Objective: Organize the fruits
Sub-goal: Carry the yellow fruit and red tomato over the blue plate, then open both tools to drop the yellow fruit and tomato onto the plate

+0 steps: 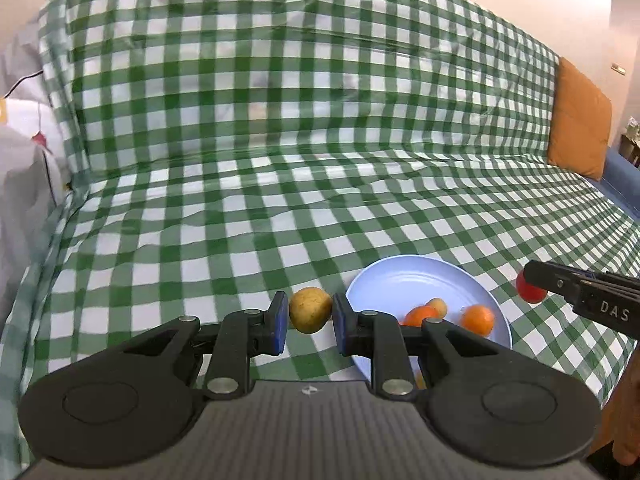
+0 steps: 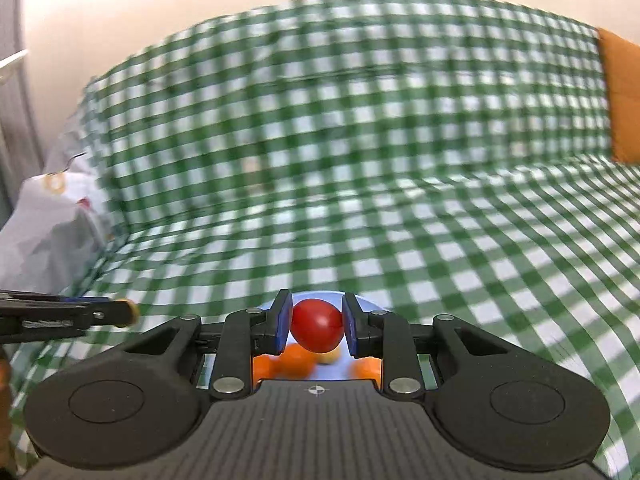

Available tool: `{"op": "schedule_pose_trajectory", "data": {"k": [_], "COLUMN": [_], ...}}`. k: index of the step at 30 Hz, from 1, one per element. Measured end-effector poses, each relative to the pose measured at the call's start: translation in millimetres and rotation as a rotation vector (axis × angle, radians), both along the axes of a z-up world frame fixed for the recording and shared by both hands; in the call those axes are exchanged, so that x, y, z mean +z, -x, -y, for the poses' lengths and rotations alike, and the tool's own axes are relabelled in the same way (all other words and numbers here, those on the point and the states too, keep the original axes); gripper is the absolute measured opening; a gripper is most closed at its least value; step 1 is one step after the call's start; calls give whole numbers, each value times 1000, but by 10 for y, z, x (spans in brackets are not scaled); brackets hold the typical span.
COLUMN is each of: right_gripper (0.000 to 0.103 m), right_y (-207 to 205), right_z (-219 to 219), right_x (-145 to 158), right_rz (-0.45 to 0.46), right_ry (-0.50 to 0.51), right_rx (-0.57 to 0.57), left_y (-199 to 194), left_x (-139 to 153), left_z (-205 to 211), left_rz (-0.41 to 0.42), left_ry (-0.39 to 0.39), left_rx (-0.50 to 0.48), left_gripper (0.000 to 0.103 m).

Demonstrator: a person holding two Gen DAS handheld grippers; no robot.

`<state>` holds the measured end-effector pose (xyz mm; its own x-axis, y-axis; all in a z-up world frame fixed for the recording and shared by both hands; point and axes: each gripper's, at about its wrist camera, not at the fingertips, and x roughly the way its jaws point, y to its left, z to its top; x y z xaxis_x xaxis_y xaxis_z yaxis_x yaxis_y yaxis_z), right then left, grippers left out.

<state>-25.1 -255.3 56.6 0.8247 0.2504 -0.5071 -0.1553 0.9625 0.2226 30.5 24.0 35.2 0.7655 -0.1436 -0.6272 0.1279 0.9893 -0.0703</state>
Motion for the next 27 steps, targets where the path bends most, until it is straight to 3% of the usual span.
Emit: {"op": "schedule_pose_trajectory", "data": {"k": [9, 17, 23, 25, 27], "right_gripper": [28, 28, 29, 34, 49], "right_y": [-136, -188, -243, -265, -267], "right_z": [215, -44, -170, -180, -154], "right_x": [-185, -230, -262, -278, -274], "right_rz": [-40, -50, -75, -92, -96], "right_ry": [-47, 24, 57, 66, 55], "right_rx": [-64, 38, 61, 42, 28], "left_y": [-211, -400, -471, -476, -459], "left_x": [-81, -246, -277, -265, -246], "left_z": [203, 517, 556, 550, 525], "left_rz": [1, -16, -29, -29, -28], "left_ry": [52, 41, 77, 91, 104], "left_rx": [-35, -98, -114, -115, -114], "left_gripper": [26, 25, 26, 26, 26]}}
